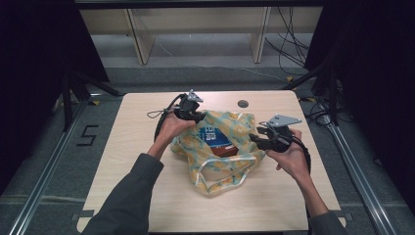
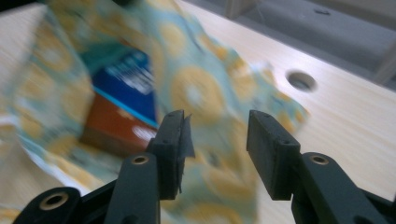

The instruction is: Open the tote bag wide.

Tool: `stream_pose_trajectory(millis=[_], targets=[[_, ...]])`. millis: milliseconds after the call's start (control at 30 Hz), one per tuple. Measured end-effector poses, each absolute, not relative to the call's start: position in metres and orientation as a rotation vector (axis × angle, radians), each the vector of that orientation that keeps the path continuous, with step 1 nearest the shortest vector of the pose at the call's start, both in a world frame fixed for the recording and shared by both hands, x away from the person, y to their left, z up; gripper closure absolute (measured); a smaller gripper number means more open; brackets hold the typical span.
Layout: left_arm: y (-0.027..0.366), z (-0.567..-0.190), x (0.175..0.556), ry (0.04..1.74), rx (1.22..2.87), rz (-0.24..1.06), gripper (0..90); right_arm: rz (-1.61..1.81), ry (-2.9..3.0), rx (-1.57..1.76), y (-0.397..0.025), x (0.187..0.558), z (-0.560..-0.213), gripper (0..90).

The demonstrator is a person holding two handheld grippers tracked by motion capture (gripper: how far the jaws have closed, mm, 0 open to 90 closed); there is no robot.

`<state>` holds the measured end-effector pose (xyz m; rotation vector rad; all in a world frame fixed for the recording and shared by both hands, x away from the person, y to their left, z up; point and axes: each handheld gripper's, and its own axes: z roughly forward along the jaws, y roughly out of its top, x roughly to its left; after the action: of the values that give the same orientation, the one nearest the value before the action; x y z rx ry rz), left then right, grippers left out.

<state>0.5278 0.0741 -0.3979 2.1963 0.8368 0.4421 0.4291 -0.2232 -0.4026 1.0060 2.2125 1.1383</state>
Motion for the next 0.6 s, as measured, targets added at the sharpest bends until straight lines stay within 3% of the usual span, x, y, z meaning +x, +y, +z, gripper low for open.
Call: stream_pose_trajectory(millis=[300, 367, 400, 433, 467, 600], targets=[[0.075, -0.407, 0.534, 0.849, 2.215, 0.418, 86.3, 0.989, 2.319, 0.958, -0.155, 0.463, -0.433, 46.5], [0.077, -0.408, 0.534, 0.854, 2.206, 0.401, 86.0, 0.916, 2.338, 0.944, -0.147, 0.471, -0.44, 57.4], [0.077, -0.408, 0.533, 0.853, 2.212, 0.4, 85.6, 0.841, 2.35, 0.927, -0.144, 0.476, -0.443, 66.1], [0.077, -0.409, 0.532, 0.868, 2.212, 0.392, 85.1, 0.8, 2.373, 0.918, -0.145, 0.48, -0.443, 81.4], [0.079, -0.409, 0.533, 0.845, 2.227, 0.386, 84.6, 0.805, 2.35, 0.92, -0.148, 0.483, -0.443, 88.8], [0.082, -0.418, 0.533, 0.846, 2.246, 0.385, 82.9, 0.908, 2.262, 1.039, -0.17, 0.497, -0.43, 90.0]])
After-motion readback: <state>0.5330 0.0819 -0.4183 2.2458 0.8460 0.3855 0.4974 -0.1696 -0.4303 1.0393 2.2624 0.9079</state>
